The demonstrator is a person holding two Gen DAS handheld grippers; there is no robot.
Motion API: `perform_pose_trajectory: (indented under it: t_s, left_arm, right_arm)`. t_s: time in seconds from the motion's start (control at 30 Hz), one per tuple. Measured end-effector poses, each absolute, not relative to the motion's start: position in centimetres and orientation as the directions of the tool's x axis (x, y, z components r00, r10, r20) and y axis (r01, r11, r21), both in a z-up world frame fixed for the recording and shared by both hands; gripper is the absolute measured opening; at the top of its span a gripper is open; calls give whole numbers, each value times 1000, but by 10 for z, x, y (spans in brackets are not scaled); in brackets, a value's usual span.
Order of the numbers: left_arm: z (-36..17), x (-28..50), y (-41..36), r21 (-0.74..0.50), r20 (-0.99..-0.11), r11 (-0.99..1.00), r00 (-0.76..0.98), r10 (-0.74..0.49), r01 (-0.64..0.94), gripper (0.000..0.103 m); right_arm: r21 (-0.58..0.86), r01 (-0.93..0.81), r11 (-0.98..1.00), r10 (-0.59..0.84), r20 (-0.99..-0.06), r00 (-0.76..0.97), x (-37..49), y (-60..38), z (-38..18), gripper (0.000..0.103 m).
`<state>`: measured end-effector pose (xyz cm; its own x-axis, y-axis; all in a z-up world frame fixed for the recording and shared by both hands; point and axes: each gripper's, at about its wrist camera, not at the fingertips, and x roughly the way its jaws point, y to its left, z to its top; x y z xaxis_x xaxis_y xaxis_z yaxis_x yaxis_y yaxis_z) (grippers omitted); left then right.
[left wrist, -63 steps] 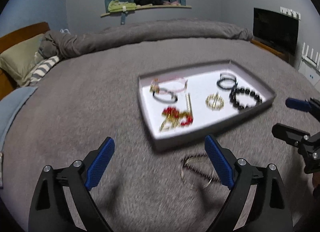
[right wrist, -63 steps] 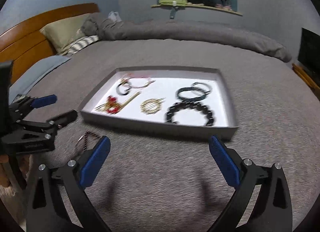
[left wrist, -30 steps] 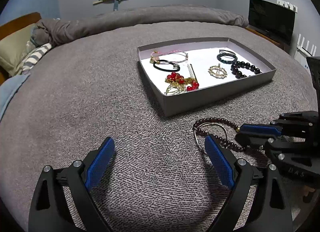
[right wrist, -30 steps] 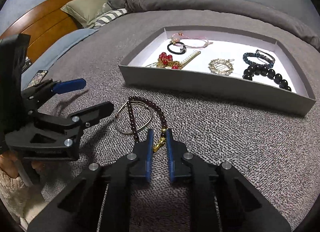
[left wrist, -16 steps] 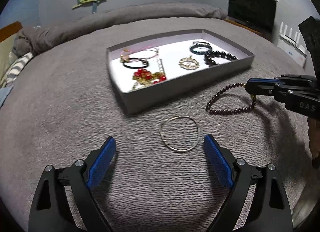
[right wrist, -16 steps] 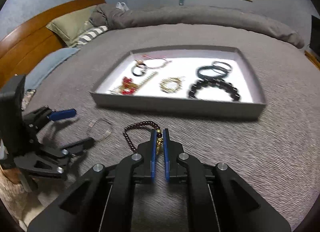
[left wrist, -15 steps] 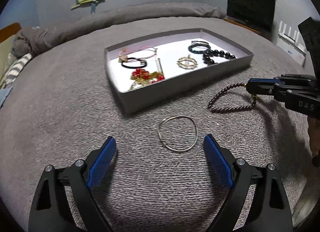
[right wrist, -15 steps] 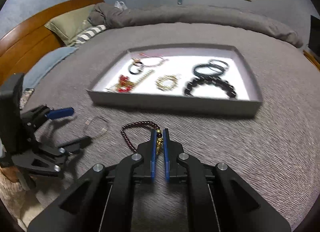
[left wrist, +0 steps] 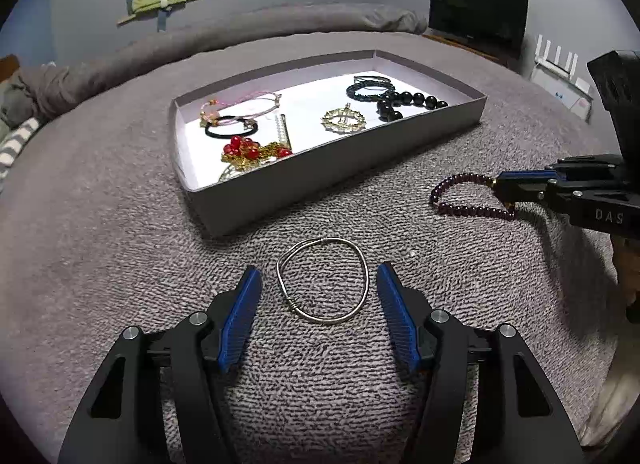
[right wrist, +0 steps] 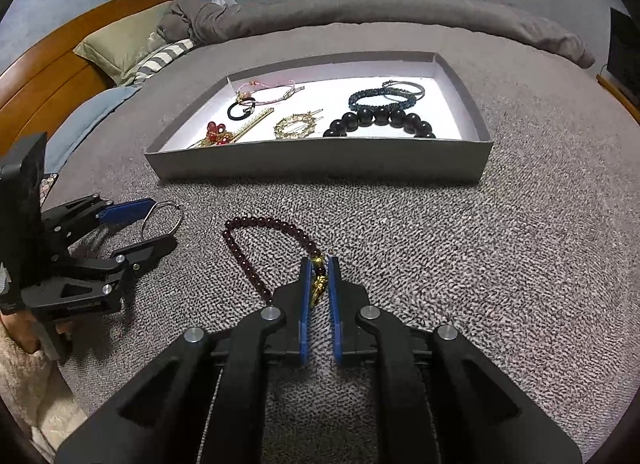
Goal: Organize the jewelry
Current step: 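Grasp the dark red bead bracelet with the right tool while the left tool grasps the silver bangle, then carry the bead bracelet and bangle over the white box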
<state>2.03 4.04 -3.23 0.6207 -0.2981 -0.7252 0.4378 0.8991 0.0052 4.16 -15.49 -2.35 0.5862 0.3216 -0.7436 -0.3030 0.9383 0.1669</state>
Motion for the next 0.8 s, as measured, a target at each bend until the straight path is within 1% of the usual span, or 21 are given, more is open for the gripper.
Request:
perform_pose_trajectory:
  t_s: [0.03,0.07,0.13,0.23,0.3,0.33,0.37,0.43,0.47,0.57,0.8]
  left_arm:
    - [-33,21,41,-2,-725,898,618,-304,440,61]
    - [-33,21,42,-7,-724,898,617,-308,441,60]
    - [-33,20,41,-5,-722,895,617,-312,446,57]
    - [-32,18,38,11,-720,889,620,-310,457,47]
    - [-32,16,36,27,-719,887,626,-304,461,47]
    - [-31,16,35,32,-718,886,628,-301,462,47]
    - [-31,16,35,34,-717,886,629,-300,462,47]
    - [-30,15,35,36,-714,885,632,-302,464,47]
    - [-29,15,36,37,-712,885,633,-303,465,47]
    - [-25,12,36,41,-706,886,640,-302,463,46]
    - [-16,7,37,25,-698,894,648,-305,448,46]
  right_arm:
    - [168,-304,938,323,-746,583,42,-154,-24,9]
    - [176,-311,934,332,-749,574,42,-153,-25,16]
    - [185,-319,930,343,-752,563,41,-150,-27,25]
    - [155,-325,933,324,-754,571,40,-146,-29,25]
    - [153,-325,933,323,-754,572,41,-146,-29,22]
    - [144,-325,935,316,-754,576,40,-146,-29,16]
    - [138,-323,936,311,-752,581,40,-146,-28,11]
    - [150,-322,935,320,-748,582,40,-148,-27,10]
    - [151,-320,935,321,-744,586,40,-148,-25,8]
    - [161,-325,932,337,-717,610,37,-151,-17,7]
    - [98,-354,930,332,-638,695,24,-148,10,6]
